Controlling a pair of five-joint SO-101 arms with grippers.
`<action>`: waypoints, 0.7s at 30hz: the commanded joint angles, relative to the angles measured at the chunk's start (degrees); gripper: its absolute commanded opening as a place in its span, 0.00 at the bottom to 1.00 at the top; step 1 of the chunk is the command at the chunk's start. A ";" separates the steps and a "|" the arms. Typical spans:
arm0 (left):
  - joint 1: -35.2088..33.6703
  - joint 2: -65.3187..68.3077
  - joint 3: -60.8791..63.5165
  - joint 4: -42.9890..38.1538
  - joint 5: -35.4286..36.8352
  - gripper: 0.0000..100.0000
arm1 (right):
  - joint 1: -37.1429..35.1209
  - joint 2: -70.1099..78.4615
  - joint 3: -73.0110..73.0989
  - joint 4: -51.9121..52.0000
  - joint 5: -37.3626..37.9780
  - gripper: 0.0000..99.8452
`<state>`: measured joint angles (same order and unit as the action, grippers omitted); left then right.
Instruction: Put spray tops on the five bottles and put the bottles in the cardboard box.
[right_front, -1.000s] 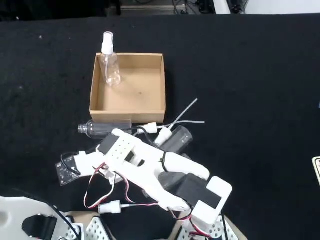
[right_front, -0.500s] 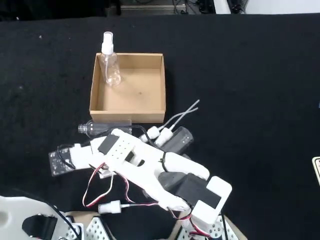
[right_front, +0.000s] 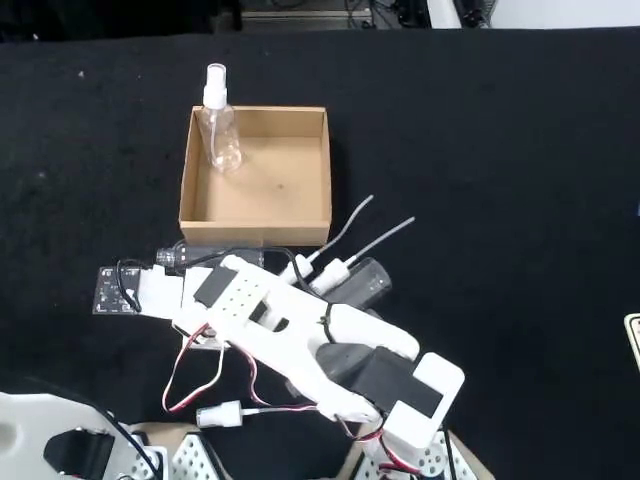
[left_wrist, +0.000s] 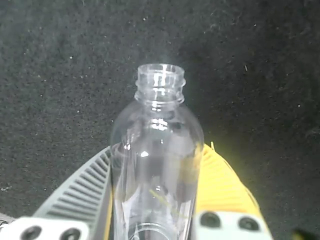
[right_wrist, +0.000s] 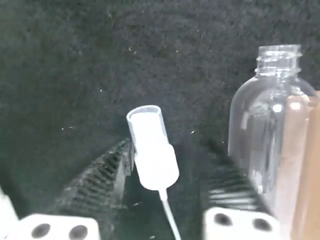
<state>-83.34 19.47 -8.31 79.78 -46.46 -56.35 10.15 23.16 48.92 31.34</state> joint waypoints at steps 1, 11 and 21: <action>-0.04 -0.44 -3.56 0.26 0.00 0.03 | 1.14 -0.92 -2.24 2.37 -0.09 0.26; -0.13 -0.53 -3.56 0.53 0.00 0.03 | 1.49 1.80 -1.19 1.41 9.49 0.23; -0.22 -0.88 -3.56 0.62 0.00 0.03 | 1.58 2.59 -1.27 -1.05 6.51 0.02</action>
<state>-83.34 19.47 -8.31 79.78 -46.46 -56.26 14.20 23.16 49.89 41.27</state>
